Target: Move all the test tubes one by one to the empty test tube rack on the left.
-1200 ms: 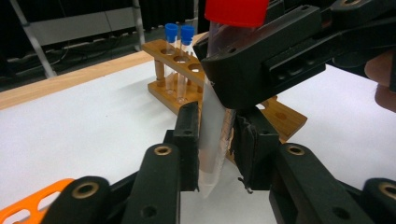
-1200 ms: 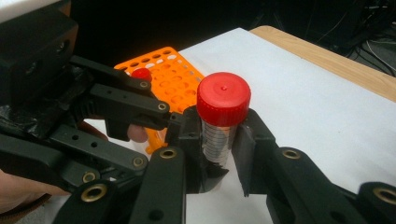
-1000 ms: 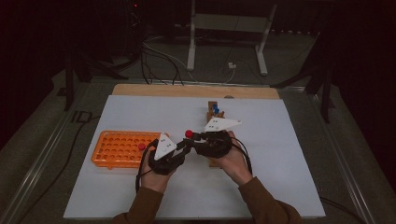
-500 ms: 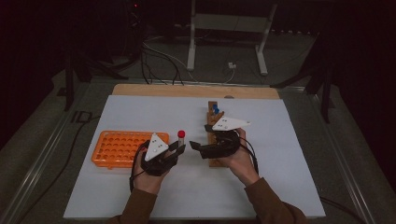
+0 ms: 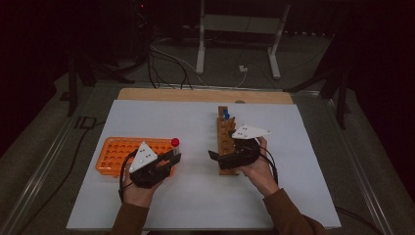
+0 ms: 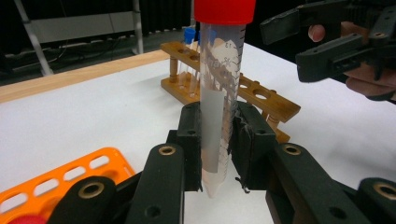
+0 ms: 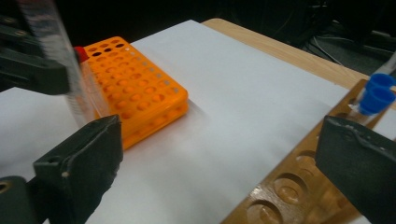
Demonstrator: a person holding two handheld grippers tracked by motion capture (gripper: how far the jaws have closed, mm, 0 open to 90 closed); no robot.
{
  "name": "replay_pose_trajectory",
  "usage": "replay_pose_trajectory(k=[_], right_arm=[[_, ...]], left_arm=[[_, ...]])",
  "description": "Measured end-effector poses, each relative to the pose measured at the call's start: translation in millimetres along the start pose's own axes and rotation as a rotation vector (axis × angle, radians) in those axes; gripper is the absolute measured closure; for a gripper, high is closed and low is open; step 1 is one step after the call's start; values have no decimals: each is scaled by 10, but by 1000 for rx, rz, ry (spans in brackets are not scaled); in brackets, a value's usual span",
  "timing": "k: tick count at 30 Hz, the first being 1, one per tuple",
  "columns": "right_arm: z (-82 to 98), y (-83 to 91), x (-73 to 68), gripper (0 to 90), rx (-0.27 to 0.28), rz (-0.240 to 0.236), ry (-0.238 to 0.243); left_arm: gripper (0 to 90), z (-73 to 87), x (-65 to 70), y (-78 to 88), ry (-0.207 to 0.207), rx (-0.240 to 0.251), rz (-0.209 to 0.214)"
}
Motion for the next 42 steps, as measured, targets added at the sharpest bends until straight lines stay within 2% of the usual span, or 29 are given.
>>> replay_pose_trajectory(k=[4, 20, 28, 33, 42], right_arm=[[15, 22, 34, 9, 6, 9, -7], [85, 86, 120, 8, 15, 24, -20], [121, 147, 152, 1, 15, 43, -6], [150, 184, 180, 1, 22, 46, -14], [164, 208, 182, 2, 29, 45, -20]], left_arm=[[744, 39, -57, 106, 6, -1, 4], [744, 181, -287, 442, 18, 8, -33], [743, 254, -394, 545, 25, 21, -75], [743, 303, -471, 579, 30, 22, -123], [743, 386, -611, 568, 52, 20, -179]])
Point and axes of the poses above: each handheld gripper's, and its own axes: y roughly backward along the jaws, z roughly out of its underside, x roughly to its right, the point moved 6 cm from there along -y, roughly forward along the jaws, and after that the axes turned 1 degree about -z, right-handed, at the moved point
